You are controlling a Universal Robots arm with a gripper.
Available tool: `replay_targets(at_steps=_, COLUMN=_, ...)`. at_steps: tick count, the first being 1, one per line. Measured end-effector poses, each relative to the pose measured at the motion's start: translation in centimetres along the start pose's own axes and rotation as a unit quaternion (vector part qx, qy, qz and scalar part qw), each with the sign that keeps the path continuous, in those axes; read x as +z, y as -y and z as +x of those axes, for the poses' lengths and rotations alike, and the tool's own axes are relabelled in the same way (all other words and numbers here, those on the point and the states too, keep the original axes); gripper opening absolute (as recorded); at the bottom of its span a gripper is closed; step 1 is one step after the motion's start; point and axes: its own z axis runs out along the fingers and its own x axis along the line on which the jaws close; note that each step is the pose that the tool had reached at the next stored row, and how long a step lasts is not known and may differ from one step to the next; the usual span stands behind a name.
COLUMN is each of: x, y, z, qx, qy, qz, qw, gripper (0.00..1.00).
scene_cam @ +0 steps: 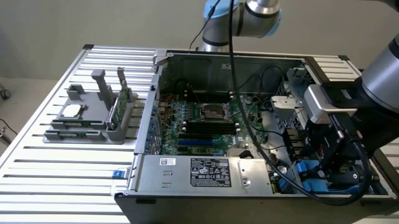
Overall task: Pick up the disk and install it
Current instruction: 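Insert the disk into the insertion slot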
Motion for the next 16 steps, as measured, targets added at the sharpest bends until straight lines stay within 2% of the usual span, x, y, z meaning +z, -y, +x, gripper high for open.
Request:
replay_targets(at_steps=2, x=-0.45, y=0.07, z=-0.2, qx=0.000, qy=-0.0008, qz=0.0000, qw=1.0000, gripper=0.47)
replay_targets(at_steps=4, x=-0.82, y=0.21, z=-0.3, qx=0.000, qy=-0.0037, qz=-0.0001, qw=1.0000, gripper=0.47)
replay_targets(at_steps=7, x=-1.00, y=0.44, z=-0.5, qx=0.001, qy=-0.0116, qz=-0.0002, qw=0.9999, gripper=0.45)
replay_targets(at_steps=8, x=-1.00, y=0.54, z=-0.6, qx=0.001, qy=-0.0142, qz=-0.0003, qw=0.9999, gripper=0.35)
replay_targets(at_steps=12, x=-1.02, y=1.18, z=-0.7, qx=0.001, qy=-0.0217, qz=-0.0003, qw=0.9998, gripper=0.35)
replay_targets(at_steps=16, x=-1.19, y=1.76, z=-0.8, qx=0.002, qy=-0.0346, qz=-0.0005, qw=0.9994, gripper=0.35)
